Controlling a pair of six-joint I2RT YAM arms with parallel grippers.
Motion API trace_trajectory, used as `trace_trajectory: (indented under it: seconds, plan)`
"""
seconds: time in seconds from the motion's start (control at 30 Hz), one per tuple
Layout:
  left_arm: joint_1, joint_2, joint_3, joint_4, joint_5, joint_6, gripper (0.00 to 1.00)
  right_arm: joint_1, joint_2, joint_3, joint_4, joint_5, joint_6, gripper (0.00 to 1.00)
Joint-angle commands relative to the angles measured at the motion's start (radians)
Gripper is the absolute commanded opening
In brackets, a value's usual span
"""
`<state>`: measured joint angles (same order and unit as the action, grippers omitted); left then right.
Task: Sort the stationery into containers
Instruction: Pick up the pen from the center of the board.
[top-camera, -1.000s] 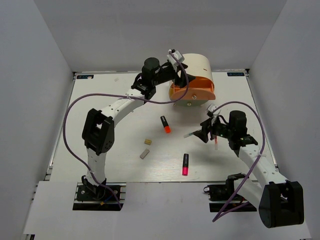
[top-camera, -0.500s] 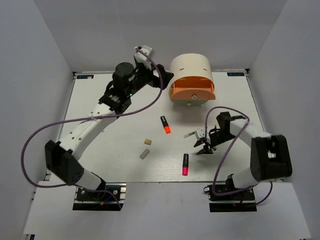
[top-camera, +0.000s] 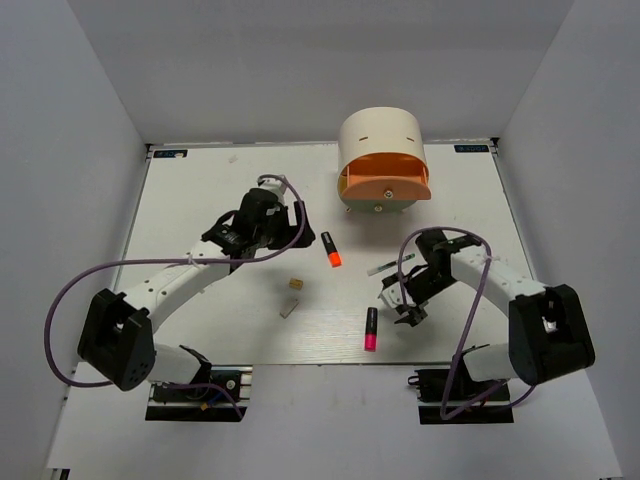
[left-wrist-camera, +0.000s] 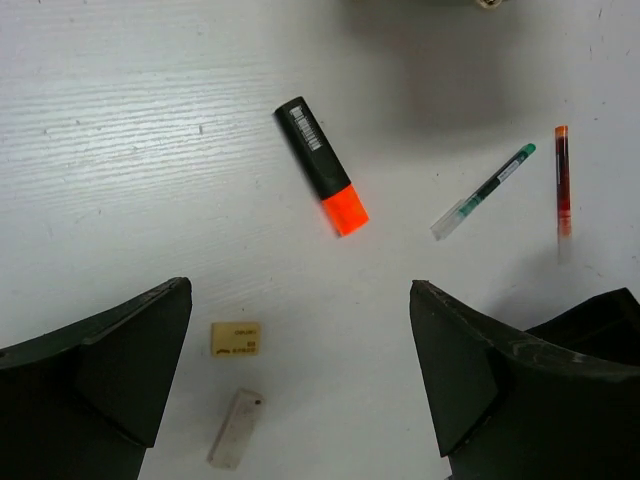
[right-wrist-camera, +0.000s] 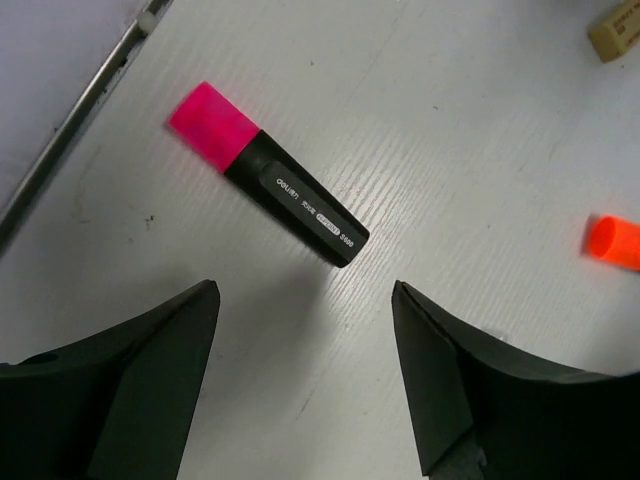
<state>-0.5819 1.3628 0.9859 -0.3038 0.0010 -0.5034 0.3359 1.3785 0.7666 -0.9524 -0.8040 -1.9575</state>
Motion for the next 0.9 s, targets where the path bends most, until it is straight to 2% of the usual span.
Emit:
trace_trajectory:
  seconds: [0.0, 0.17, 0.3, 0.47, 0.87]
  plan:
    - [0.002, -0.083, 0.003, 0.025, -0.01, -0.061, 1.0, 0.048, -0.068, -0.039, 0.131, 0.064, -0.132, 0.77]
    - [0.002, -0.042, 0.014, 0.014, 0.011, -0.084, 1.0, 0.127, -0.079, -0.049, 0.153, 0.121, -0.124, 0.77]
    - [0.002, 0.004, 0.037, -0.017, 0.021, -0.11, 1.0, 0.19, -0.038, -0.02, 0.149, 0.144, -0.165, 0.71]
    - [0.002, 0.004, 0.028, -0.027, 0.03, -0.13, 1.0, 0.232, 0.059, 0.063, -0.012, 0.206, -0.337, 0.6]
    - [0.002, -0.051, -0.044, -0.027, 0.021, -0.149, 1.0, 0.319, 0.143, 0.091, 0.033, 0.253, -0.324, 0.62]
